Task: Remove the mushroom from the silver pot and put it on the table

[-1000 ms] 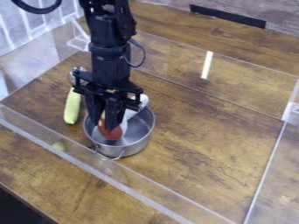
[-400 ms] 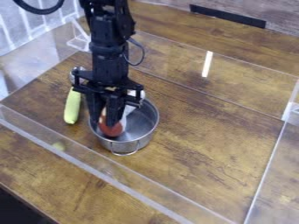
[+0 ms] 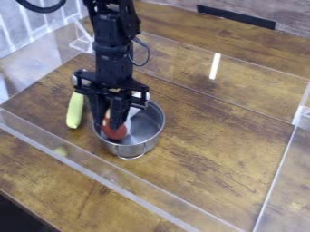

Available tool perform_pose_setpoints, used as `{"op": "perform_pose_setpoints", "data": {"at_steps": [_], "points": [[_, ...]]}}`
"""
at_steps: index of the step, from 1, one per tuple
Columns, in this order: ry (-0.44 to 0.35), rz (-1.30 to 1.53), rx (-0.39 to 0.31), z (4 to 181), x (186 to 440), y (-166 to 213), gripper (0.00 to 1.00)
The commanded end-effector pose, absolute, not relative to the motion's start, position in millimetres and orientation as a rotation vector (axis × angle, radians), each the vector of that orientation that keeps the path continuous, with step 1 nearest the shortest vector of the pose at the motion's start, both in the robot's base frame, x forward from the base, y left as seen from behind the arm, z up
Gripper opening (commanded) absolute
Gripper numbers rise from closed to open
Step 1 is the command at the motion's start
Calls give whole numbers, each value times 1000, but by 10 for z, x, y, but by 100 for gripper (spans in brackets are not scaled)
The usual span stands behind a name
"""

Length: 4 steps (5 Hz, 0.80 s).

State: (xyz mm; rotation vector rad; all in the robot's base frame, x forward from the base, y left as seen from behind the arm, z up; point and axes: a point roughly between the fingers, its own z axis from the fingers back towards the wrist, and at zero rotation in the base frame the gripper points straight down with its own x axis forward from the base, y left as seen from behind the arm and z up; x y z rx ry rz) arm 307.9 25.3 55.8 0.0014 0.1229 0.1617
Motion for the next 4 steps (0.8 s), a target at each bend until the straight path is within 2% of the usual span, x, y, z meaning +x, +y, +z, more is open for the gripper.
{"op": "perform_pose_setpoints", "data": {"at_steps": [1,2,4], "points": [[41,114,8,745,3199,295,0],[12,57,-1,912,3269,187,0],[-74,-72,-22,1381,3433,-180,0]]}}
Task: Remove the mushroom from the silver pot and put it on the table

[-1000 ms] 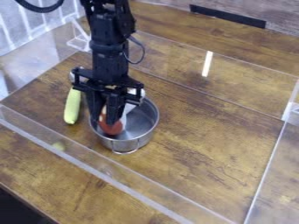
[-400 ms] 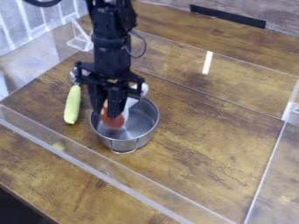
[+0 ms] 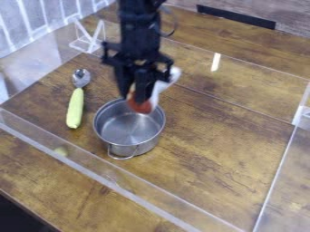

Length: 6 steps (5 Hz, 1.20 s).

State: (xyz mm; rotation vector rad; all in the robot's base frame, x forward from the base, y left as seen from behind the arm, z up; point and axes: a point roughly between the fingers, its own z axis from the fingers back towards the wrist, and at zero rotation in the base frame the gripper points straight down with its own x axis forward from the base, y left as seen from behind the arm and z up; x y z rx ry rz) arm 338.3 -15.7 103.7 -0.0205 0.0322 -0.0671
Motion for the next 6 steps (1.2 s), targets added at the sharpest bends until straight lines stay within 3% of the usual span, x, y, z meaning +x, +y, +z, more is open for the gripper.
{"op": "perform_pose_setpoints", "data": {"at_steps": [1,2,3,6], "points": [[-101,-174,-39,1512,3527,-517,0],[-99,-286,-60,1454,3591,-875,0],[-93,-344,-77,1349,3474,-1067,0],[-47,-373,-82,876,3364,-1558,0]]}}
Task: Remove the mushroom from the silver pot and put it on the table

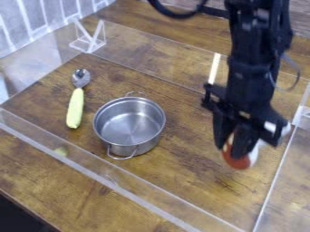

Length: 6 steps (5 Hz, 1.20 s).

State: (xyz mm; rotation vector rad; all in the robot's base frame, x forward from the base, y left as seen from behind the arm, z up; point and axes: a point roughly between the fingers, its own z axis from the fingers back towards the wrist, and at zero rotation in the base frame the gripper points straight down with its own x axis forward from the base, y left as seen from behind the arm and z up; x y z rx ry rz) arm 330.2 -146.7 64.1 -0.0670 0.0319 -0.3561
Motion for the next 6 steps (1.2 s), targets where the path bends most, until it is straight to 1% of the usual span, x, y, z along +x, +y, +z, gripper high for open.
{"op": "perform_pose_setpoints", "data": {"at_steps": [1,2,4,5,6], "points": [[-40,-424,-72,889,3641,-1418,0],[-35,-451,-64,904,3828,-1265,0],[-20,-358,-76,699,3791,-973,0],[-19,-371,-79,704,3835,-1034,100],[-15,-398,-75,712,3874,-1118,0]]}}
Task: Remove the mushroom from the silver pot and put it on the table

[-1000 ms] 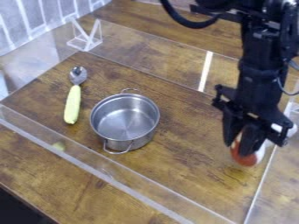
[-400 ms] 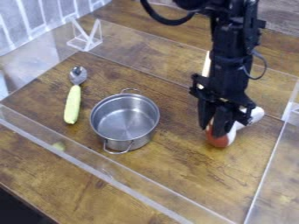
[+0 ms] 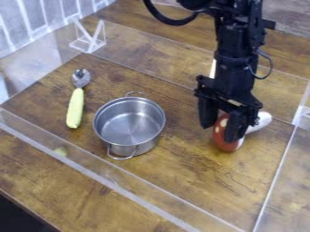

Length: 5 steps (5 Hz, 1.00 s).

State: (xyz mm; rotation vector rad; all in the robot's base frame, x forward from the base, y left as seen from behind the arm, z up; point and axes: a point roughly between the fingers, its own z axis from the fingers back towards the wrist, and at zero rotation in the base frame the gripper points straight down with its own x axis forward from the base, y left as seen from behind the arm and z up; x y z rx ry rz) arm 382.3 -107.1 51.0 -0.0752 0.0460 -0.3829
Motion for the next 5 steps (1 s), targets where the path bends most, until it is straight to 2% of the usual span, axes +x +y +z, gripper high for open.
{"op": "perform_pose_setpoints", "data": {"at_steps": [1,2,3,4,5], "points": [[-14,-412,-72,729,3899,-1188,0],[-10,-447,-78,718,3854,-1230,100],[-7,-469,-85,704,3818,-1249,0],[-3,-478,-89,682,3835,-1294,0],[6,-482,-97,666,3855,-1330,100]]}}
